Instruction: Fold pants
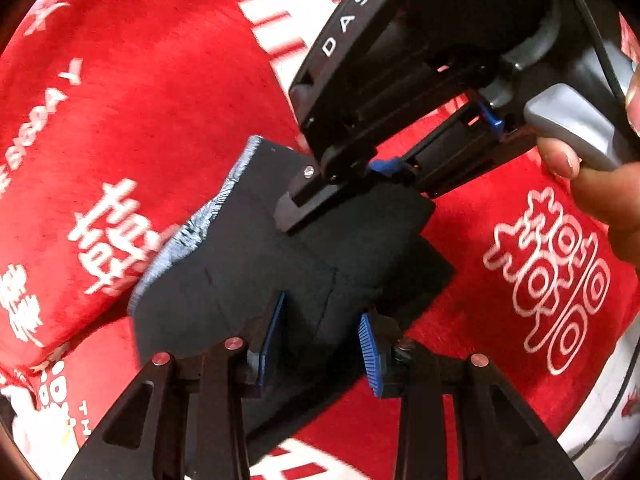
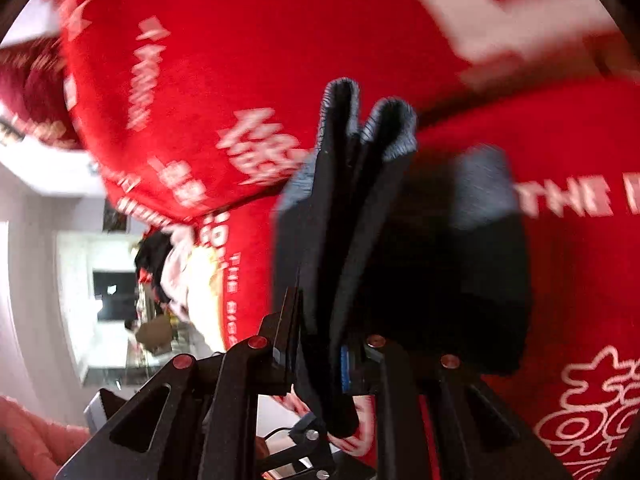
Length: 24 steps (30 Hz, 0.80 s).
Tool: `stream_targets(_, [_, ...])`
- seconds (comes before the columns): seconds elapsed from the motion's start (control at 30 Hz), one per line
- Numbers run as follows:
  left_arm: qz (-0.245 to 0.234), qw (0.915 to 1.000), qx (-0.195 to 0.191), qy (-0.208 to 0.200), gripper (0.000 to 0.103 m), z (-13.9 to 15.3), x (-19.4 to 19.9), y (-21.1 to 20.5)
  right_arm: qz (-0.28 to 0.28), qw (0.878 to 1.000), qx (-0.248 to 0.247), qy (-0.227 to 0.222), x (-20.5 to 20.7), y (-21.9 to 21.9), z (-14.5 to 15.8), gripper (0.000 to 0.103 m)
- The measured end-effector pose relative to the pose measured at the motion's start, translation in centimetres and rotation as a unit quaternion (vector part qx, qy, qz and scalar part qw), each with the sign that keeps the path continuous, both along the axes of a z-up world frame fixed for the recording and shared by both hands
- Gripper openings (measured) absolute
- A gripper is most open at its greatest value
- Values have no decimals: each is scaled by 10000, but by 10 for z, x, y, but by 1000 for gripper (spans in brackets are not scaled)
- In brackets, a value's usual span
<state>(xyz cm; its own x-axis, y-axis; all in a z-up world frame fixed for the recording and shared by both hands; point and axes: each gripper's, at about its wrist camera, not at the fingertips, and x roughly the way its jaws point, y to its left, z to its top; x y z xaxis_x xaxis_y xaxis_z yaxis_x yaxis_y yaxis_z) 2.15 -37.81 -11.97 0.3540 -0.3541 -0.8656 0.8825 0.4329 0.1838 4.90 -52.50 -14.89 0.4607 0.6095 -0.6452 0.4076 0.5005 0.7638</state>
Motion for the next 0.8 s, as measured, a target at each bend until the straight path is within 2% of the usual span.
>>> stream_targets(0.1, [-32, 9997, 250, 9, 37, -19, -5, -5, -118, 9997, 92, 174, -10, -5, -29, 18])
stream_targets(0.17, [-80, 9994, 319, 55, 52, -24, -8, -4, -133, 9996, 94, 232, -13, -4, -40, 18])
stream_targets(0.2, [-124, 9994, 283, 172, 65, -25, -10, -3, -124, 9996, 83, 256, -14, -4, -43, 19])
stream_targets(0.23, [-112, 9994, 252, 213, 71, -23, -10, 0, -103, 9995, 3, 312, -15, -3, -46, 20])
stream_targets(0.27, [-111, 9995, 214, 218, 71, -20, -9, 4, -85, 9993, -80, 354, -16, -4, -48, 25])
stream_targets(0.37, [-134, 9994, 184, 244, 71, -8, -8, 15, 0, 9985, -334, 436, -21, -4, -37, 25])
stream_targets(0.5, [404, 9975, 76, 576, 71, 12, 19, 42, 359, 9889, -1278, 673, -20, 9, -15, 32])
stream_targets(0.57, [714, 9952, 162, 651, 71, 14, 36, 55, 456, 9841, -1527, 789, -22, 18, -13, 34])
stream_targets(0.67, [1270, 9873, 348, 888, 71, 8, 61, 76, 407, 9792, -1759, 923, -24, 29, -14, 35])
stream_targets(0.73, [1738, 9760, 434, 1236, 71, 3, 79, 91, 342, 9742, -1963, 1061, -22, 34, -13, 35])
stream_targets(0.8, [2002, 9680, 511, 1426, 71, -3, 89, 103, 273, 9693, -2149, 1163, -27, 31, -13, 36])
